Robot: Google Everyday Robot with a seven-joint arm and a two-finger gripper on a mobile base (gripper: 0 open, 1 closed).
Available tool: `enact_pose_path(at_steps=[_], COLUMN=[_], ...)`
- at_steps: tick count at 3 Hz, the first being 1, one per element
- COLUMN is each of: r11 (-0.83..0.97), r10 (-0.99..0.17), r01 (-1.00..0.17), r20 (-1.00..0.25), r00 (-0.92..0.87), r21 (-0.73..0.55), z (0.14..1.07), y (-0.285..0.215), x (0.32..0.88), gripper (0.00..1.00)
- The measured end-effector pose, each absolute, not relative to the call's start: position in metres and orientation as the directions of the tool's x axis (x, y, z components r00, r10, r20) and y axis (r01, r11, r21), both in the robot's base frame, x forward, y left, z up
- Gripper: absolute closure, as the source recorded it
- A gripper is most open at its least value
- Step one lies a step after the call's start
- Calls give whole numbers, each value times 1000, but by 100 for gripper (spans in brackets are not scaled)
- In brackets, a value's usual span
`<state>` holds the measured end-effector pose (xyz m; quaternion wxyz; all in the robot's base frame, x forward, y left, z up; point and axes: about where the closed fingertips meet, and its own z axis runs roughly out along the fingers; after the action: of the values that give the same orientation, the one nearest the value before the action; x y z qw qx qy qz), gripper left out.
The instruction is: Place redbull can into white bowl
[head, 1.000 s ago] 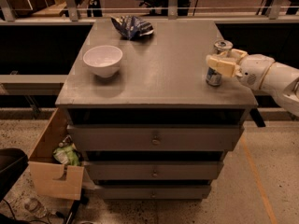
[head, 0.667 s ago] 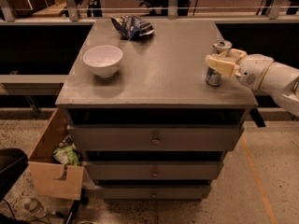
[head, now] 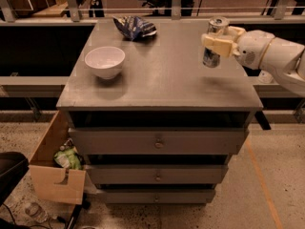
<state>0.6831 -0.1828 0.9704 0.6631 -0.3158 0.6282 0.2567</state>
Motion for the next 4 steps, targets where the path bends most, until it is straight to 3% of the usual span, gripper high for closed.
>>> enact_pose_path(at_steps=[1,4], r11=[640,438], r10=[-51,-22], r01=[-757,-887], r20=[-990,-988], r00=[134,152], r21=[-135,-146], z=[1016,1060], y=[-155,23], x=[705,733], gripper=[100,100])
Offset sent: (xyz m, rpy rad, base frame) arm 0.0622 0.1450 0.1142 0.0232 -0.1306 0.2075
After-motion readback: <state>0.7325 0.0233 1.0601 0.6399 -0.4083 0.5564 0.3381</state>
